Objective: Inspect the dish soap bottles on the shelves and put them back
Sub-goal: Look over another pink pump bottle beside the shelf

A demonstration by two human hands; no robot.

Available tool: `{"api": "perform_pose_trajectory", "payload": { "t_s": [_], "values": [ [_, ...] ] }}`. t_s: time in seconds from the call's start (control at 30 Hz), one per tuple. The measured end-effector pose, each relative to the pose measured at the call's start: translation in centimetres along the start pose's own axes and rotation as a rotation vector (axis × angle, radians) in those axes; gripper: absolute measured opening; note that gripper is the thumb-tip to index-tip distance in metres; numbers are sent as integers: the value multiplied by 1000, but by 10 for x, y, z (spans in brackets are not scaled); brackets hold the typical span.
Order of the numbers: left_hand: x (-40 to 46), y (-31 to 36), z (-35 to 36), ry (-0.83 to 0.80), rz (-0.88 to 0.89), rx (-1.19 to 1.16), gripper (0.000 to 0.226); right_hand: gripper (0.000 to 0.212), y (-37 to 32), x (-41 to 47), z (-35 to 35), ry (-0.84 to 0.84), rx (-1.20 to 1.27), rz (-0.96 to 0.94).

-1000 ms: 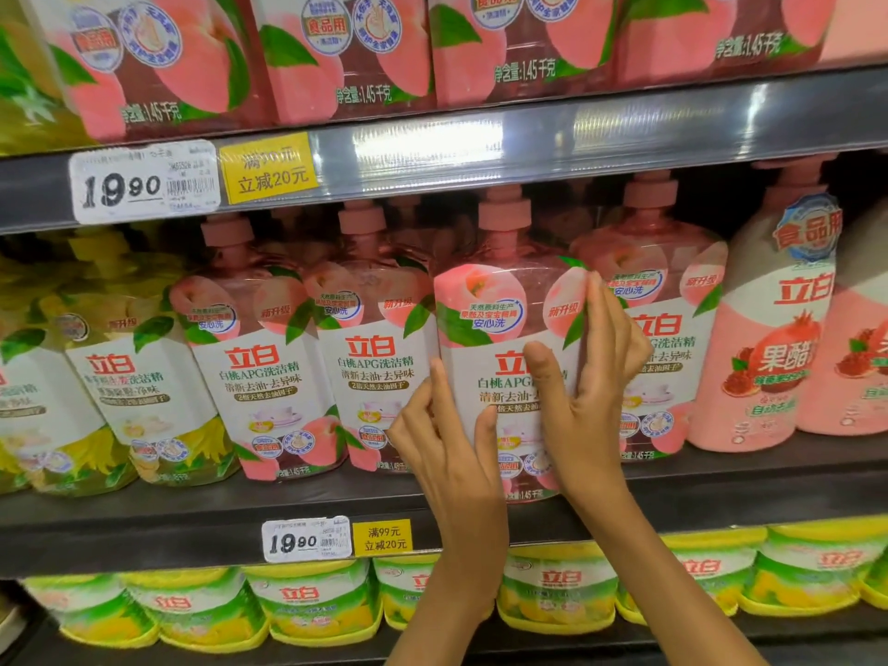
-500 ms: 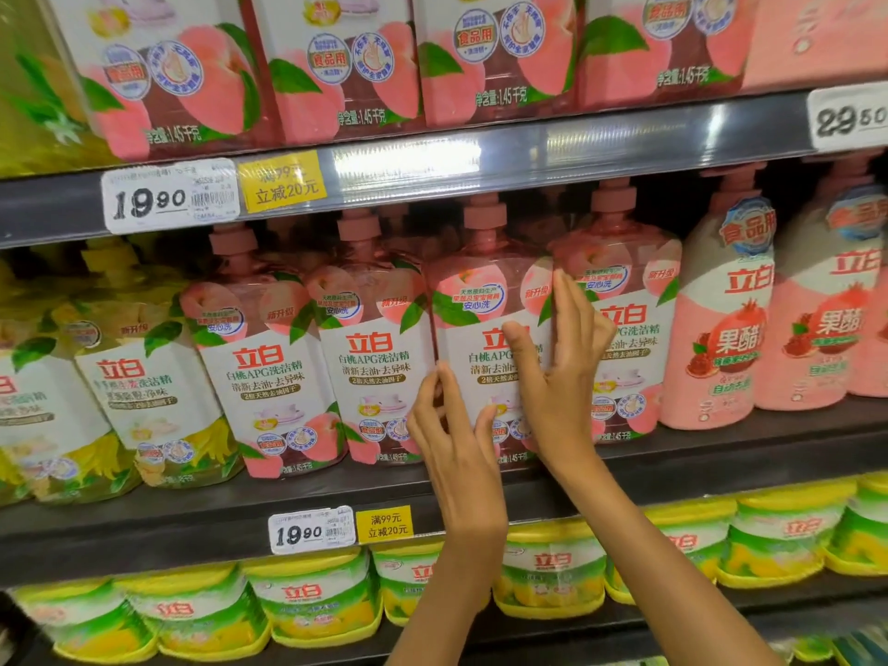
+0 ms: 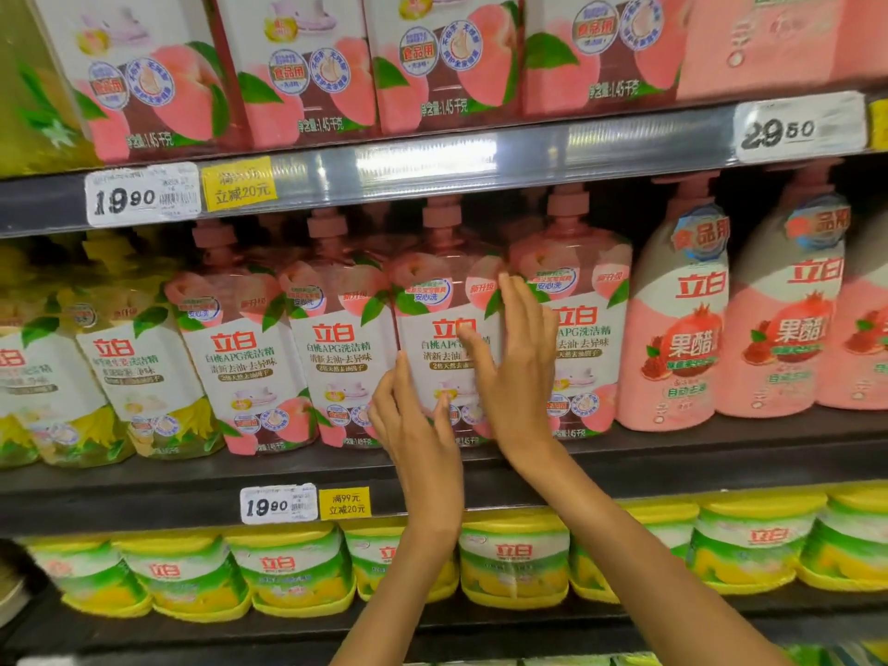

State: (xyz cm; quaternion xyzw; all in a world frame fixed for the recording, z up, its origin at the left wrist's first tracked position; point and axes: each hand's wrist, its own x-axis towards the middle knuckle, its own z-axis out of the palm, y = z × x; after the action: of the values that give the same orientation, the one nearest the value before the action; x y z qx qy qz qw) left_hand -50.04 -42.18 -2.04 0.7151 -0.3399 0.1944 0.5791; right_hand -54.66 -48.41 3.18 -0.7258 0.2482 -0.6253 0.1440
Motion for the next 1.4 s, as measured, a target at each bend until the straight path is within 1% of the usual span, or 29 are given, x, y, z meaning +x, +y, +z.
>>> {"api": "perform_pose_trajectory", "payload": {
  "t_s": [0.03,0.1,0.17,0.2,0.27,0.33,0.4,0.43,0.5,0.57,0.63,0.73,0.87,0.97,1.1,1.2,1.3,1.33,1.4],
  "values": [
    [-1,6,-1,31,0,17,65,53,3,4,-13,0,51,-24],
    [-2,23,0,96,35,4,64,41,10,20,-43,121,126,-78],
    [-6,42,9,101,120,-41,56,33,20,43,-71,213,116,-96],
    [-9,50,16,75,159,-64,52,33,26,56,-82,202,78,-89],
    [-19,63,33,-11,166,-95,51,42,39,78,-92,62,-59,-69],
    [-30,73,49,-85,89,-82,58,53,49,93,-93,-141,-215,-36],
    [-40,80,61,-126,3,-107,64,60,55,100,-89,-341,-290,-6],
    [-43,82,65,-134,-28,-135,65,62,56,102,-88,-405,-288,1],
    [-44,84,68,-114,-82,-194,61,63,57,106,-89,-429,-225,26],
    [-41,83,65,-80,-149,-274,55,63,57,107,-92,-369,-132,48],
    [-39,81,62,-49,-178,-347,47,66,57,104,-94,-313,-78,33],
    [-37,79,58,-3,-224,-452,37,66,58,92,-92,-290,-30,-1],
    [-37,77,55,-40,-237,-504,36,61,59,85,-89,-267,173,129],
    [-39,74,52,-76,-236,-521,37,59,60,87,-88,-278,237,219],
    [-38,68,50,-120,-233,-567,39,61,55,86,-85,-234,299,288],
    [-37,61,43,-181,-211,-605,43,69,50,85,-89,-248,373,325],
    [-39,52,34,-267,-247,-592,59,64,44,82,-101,-243,531,335],
    [-39,50,31,-331,-275,-576,65,64,41,81,-106,-254,574,336],
    [-38,47,24,-515,-309,-542,68,63,39,81,-113,-312,643,348]
  ]
}}
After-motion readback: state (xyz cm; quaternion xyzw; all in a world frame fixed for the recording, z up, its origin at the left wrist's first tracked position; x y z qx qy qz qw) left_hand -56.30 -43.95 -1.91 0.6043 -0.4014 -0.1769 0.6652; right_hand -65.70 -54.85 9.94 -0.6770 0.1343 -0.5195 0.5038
